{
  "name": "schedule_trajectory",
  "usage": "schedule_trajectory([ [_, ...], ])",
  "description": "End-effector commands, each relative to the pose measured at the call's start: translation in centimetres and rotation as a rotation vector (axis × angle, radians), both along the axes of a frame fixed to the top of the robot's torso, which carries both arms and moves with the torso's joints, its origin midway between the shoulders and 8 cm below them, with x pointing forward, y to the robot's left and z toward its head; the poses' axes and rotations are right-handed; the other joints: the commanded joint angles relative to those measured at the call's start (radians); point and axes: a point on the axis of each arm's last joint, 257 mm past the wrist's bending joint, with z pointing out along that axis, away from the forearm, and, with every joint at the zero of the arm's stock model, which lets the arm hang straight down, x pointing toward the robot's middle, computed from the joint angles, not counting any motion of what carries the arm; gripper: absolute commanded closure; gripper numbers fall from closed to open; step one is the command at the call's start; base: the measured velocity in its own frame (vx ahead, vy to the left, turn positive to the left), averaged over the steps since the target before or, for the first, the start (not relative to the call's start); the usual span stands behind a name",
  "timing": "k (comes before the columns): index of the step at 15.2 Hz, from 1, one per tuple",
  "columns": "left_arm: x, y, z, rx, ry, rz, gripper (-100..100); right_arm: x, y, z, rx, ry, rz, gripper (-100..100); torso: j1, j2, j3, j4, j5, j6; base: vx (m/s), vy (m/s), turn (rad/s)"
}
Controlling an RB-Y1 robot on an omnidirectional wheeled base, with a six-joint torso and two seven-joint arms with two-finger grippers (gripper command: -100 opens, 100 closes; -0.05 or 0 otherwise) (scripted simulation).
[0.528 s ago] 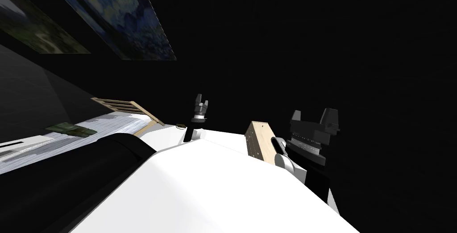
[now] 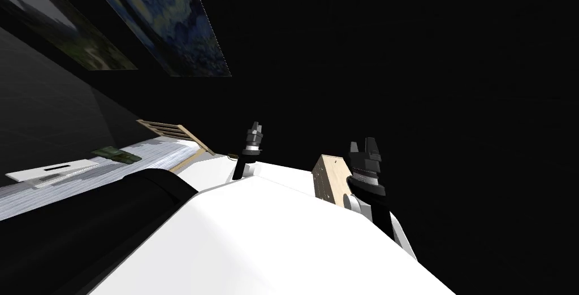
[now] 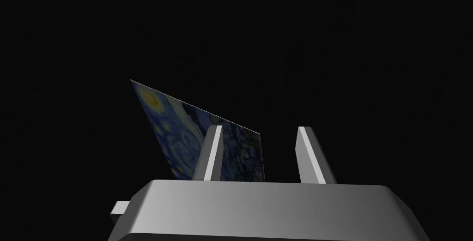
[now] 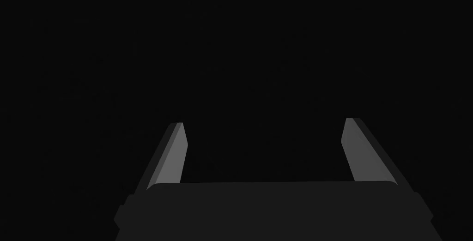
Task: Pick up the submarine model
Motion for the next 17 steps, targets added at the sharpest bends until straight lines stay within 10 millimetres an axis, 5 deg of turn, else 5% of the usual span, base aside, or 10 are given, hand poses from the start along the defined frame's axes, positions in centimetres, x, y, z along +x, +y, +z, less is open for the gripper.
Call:
schedule_trajectory([
  [1,0.0,0.0,0.0,0.0,0.0,0.0,0,1.2,1.8,-2.2,-0.07,0.053,0.023,-100,0.0,0.0,0.0,0.0,0.0,0.0,-0.015,-0.009,0.091],
  [4,0.0,0.0,0.0,0.0,0.0,0.0,0,1.9,2.9,-4.0,-0.122,0.092,0.039,-100,0.0,0.0,0.0,0.0,0.0,0.0,-0.014,-0.006,0.086],
  [9,0.0,0.0,0.0,0.0,0.0,0.0,0,3.4,6.5,-9.8,-0.311,0.203,0.097,-100,0.0,0.0,0.0,0.0,0.0,0.0,-0.015,-0.005,0.105],
  [17,0.0,0.0,0.0,0.0,0.0,0.0,0,4.0,8.3,-15.7,-0.465,0.304,0.136,-100,0.0,0.0,0.0,0.0,0.0,0.0,-0.014,-0.004,0.079],
])
